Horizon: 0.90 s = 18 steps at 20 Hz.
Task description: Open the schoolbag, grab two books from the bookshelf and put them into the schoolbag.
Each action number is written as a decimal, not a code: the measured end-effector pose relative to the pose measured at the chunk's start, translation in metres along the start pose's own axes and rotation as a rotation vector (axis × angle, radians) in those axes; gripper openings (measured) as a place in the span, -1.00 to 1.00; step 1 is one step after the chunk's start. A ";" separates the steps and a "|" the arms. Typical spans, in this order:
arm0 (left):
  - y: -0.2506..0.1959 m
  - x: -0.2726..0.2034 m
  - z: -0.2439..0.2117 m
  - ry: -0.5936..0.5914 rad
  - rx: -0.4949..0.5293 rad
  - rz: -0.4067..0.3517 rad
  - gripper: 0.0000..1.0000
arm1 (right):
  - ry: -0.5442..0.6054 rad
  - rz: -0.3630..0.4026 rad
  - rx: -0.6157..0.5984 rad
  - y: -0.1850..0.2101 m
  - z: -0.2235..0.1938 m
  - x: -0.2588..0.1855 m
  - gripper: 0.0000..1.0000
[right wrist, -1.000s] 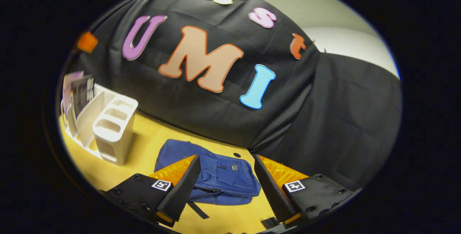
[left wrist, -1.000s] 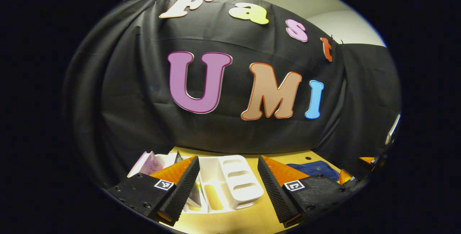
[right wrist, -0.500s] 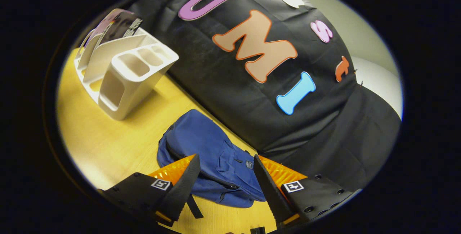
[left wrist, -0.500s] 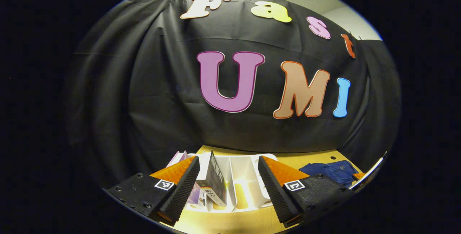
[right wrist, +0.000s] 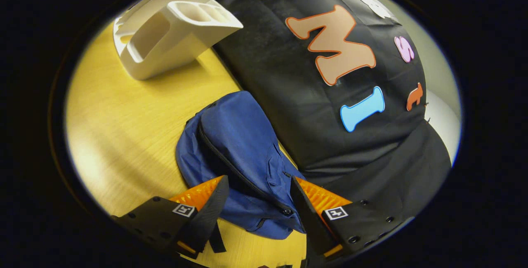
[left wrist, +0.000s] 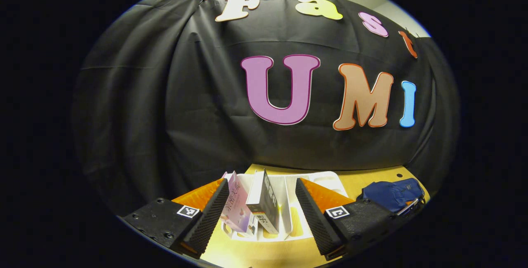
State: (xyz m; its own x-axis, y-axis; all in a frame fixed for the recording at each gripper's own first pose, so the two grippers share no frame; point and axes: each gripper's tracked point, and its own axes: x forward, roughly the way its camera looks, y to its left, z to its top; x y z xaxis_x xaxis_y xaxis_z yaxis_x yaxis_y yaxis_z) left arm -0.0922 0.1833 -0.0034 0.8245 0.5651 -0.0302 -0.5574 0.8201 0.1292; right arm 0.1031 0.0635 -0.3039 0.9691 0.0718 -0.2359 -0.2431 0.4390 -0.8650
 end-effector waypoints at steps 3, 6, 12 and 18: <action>0.007 -0.002 -0.007 0.020 -0.016 0.020 0.89 | -0.021 0.017 -0.044 0.011 0.008 0.017 0.94; 0.017 0.000 -0.016 0.041 -0.030 0.052 0.89 | -0.022 0.020 -0.061 0.008 0.012 0.026 0.94; 0.031 -0.003 -0.020 0.060 -0.034 0.092 0.89 | -0.027 -0.006 -0.053 -0.012 0.023 0.050 0.93; 0.024 0.004 -0.014 0.055 -0.025 0.073 0.86 | -0.016 0.009 -0.057 -0.002 0.023 0.075 0.66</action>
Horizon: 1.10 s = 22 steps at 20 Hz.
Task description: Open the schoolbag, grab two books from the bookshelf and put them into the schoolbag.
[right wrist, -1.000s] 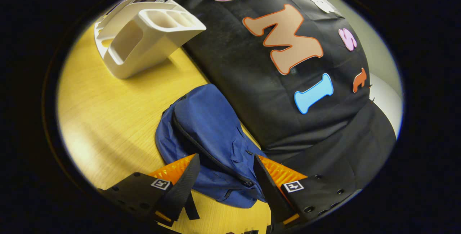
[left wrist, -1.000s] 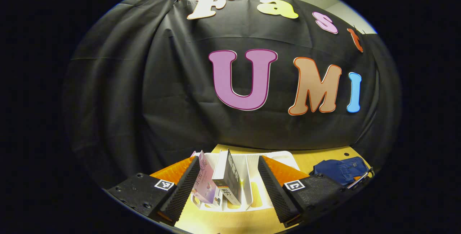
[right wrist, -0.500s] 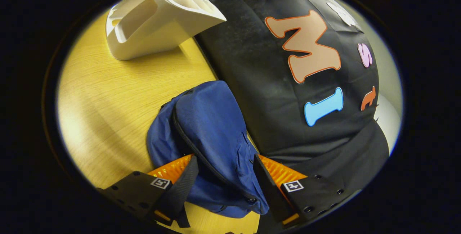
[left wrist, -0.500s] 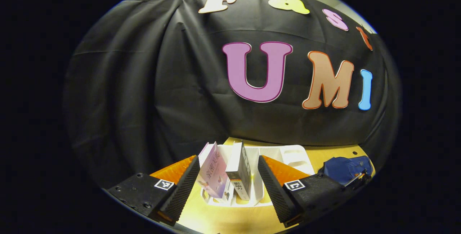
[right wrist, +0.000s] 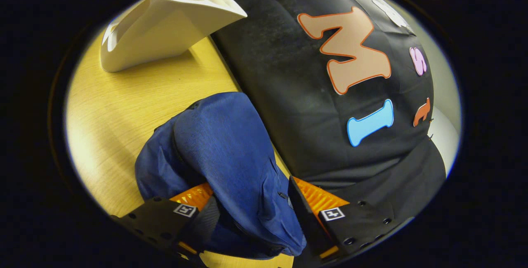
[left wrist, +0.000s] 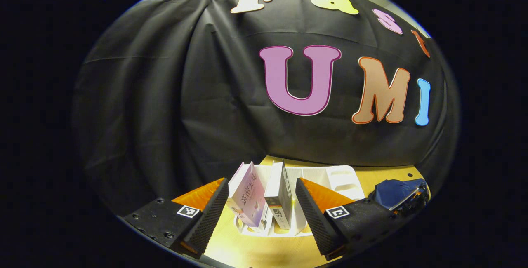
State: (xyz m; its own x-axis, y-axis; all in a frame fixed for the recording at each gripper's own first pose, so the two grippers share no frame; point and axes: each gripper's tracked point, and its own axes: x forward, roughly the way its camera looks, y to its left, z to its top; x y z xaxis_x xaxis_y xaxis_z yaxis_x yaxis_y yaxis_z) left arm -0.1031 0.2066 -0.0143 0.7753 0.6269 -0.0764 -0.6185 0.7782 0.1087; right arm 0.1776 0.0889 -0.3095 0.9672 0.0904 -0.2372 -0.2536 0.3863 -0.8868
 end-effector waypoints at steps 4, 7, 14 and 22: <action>-0.010 0.011 0.000 0.012 0.018 -0.035 0.86 | 0.009 -0.030 -0.028 0.004 -0.003 0.007 -0.34; -0.015 0.026 -0.005 0.051 0.012 -0.066 0.89 | 0.023 -0.045 -0.050 0.008 -0.004 0.014 -0.53; -0.030 0.068 -0.017 0.244 0.064 -0.230 0.89 | 0.083 0.029 0.036 0.020 -0.012 0.017 -0.78; -0.031 0.113 -0.052 0.571 0.165 -0.299 0.88 | 0.059 0.012 0.164 -0.026 0.001 0.007 -0.83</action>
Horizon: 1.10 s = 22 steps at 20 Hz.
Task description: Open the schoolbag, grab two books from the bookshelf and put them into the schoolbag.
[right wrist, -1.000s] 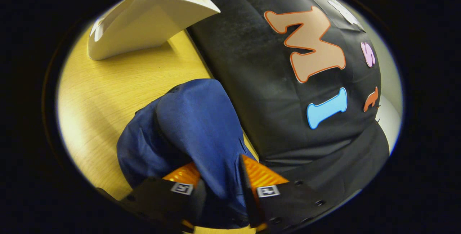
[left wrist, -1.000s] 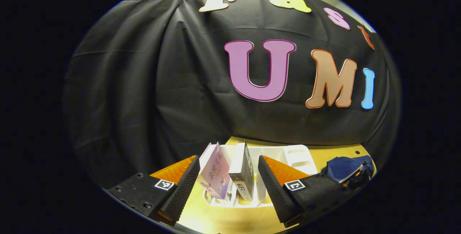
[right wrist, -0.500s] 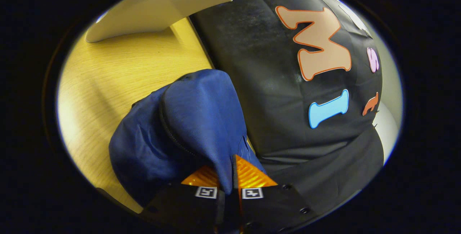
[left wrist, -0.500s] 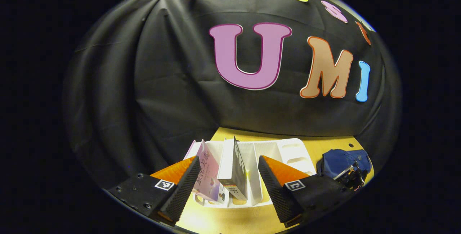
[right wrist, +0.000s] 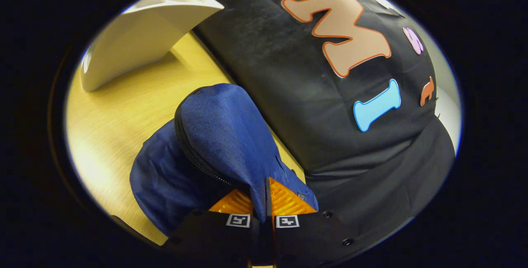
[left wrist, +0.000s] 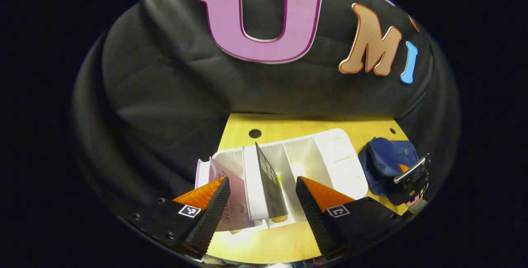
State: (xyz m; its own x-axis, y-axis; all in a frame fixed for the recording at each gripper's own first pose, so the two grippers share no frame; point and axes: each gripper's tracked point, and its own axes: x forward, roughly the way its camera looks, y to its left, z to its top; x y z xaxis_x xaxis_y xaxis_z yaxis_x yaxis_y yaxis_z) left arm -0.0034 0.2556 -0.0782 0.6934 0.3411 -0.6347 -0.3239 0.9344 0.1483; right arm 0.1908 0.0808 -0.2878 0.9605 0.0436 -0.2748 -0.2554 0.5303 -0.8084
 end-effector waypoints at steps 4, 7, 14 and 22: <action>0.004 0.026 -0.017 0.192 -0.027 -0.019 0.84 | -0.018 -0.038 0.074 -0.034 0.006 -0.006 -0.83; 0.009 0.041 -0.023 0.302 -0.026 -0.016 0.81 | -0.021 -0.053 0.145 -0.056 0.008 -0.010 -0.83; 0.009 0.071 -0.047 0.489 -0.047 -0.024 0.43 | -0.024 -0.071 0.214 -0.079 0.010 -0.017 -0.85; -0.020 0.093 -0.061 0.637 -0.063 -0.062 -0.05 | -0.029 -0.082 0.256 -0.089 0.010 -0.024 -0.82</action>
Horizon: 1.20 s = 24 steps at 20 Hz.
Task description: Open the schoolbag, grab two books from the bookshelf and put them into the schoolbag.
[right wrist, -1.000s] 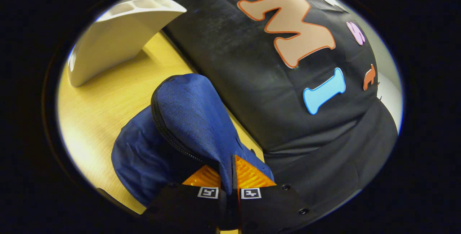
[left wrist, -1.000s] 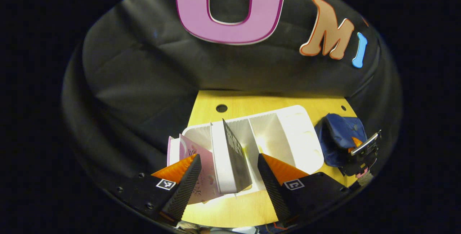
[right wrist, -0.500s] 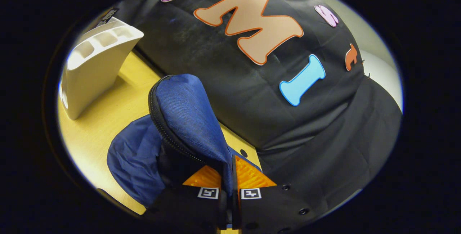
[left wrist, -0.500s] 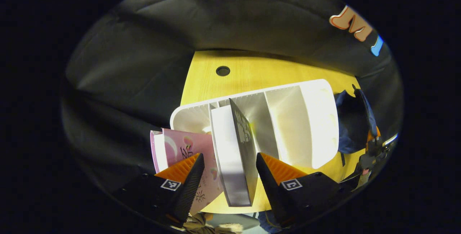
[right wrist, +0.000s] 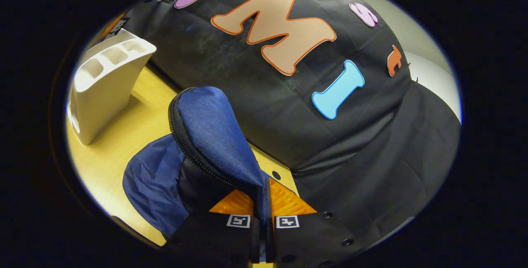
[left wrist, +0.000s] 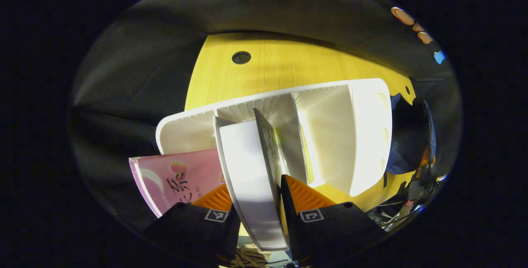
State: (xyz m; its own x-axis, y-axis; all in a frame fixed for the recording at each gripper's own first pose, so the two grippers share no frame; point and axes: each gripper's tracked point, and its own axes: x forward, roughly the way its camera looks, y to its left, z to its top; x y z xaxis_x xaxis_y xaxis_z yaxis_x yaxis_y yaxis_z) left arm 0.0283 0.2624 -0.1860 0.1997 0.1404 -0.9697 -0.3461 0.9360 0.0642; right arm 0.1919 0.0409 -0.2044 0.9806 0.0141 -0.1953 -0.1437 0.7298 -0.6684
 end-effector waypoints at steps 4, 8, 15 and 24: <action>-0.005 0.016 -0.001 0.035 -0.052 -0.019 -0.12 | -0.003 -0.001 0.018 -0.005 -0.001 -0.003 -0.83; -0.007 0.022 -0.004 0.066 -0.085 -0.026 -0.16 | -0.002 0.002 0.018 -0.005 -0.001 -0.004 -0.87; -0.004 0.013 -0.007 0.062 -0.138 0.002 -0.16 | 0.000 -0.004 0.042 -0.008 -0.001 -0.005 -0.83; -0.009 -0.089 -0.040 0.022 -0.084 0.066 -0.16 | -0.014 0.008 0.063 -0.011 -0.002 -0.007 -0.87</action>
State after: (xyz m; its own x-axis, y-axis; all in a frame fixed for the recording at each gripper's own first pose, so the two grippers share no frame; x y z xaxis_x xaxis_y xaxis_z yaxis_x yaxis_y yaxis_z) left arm -0.0228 0.2283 -0.1095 0.1543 0.1931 -0.9690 -0.4340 0.8943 0.1091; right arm 0.1866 0.0317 -0.1973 0.9814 0.0295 -0.1896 -0.1430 0.7712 -0.6203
